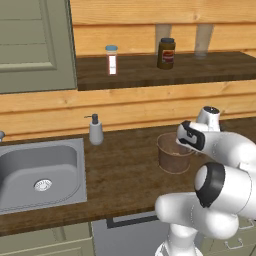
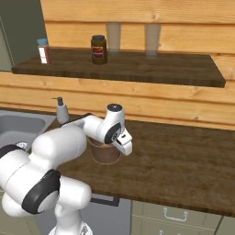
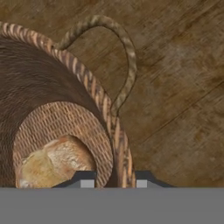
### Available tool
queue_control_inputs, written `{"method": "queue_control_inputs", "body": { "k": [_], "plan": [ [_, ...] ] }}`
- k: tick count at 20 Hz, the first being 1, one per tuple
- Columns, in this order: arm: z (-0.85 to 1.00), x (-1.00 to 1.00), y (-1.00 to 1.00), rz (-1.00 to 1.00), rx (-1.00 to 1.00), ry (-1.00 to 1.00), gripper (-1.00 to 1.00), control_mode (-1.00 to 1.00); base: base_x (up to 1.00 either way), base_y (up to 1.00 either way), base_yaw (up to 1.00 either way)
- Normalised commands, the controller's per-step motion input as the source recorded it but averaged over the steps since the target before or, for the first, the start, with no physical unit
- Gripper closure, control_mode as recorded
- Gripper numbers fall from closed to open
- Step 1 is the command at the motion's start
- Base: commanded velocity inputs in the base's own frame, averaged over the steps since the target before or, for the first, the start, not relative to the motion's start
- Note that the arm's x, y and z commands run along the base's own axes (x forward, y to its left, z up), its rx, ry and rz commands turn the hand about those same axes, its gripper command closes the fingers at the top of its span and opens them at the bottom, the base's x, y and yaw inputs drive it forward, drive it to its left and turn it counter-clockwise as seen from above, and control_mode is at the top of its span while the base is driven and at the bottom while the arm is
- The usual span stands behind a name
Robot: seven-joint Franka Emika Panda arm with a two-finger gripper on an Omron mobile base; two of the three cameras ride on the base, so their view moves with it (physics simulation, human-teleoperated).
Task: Open the cabinet, pick up the bread from the cabinet and place it in the basket. Then move the basket to the dining counter.
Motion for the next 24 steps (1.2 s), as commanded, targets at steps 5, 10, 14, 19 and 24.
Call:
{"method": "queue_control_inputs", "body": {
  "k": [5,10,14,19,24],
  "plan": [
    [0.03,-0.01,0.02,-0.01,0.0,0.0,1.0,-1.0,0.0,0.0,0.0],
    [0.68,-0.32,0.0,-0.03,0.03,-0.03,1.0,-1.0,0.0,0.0,0.0],
    [0.76,-0.26,0.24,0.0,0.04,-0.01,1.0,-1.0,0.0,0.0,0.0],
    [0.59,-0.43,0.3,-0.03,0.05,0.0,1.0,-1.0,0.0,0.0,0.0],
    [0.29,-0.62,0.26,-0.01,0.0,0.01,1.0,-1.0,0.0,0.0,0.0]
  ]
}}
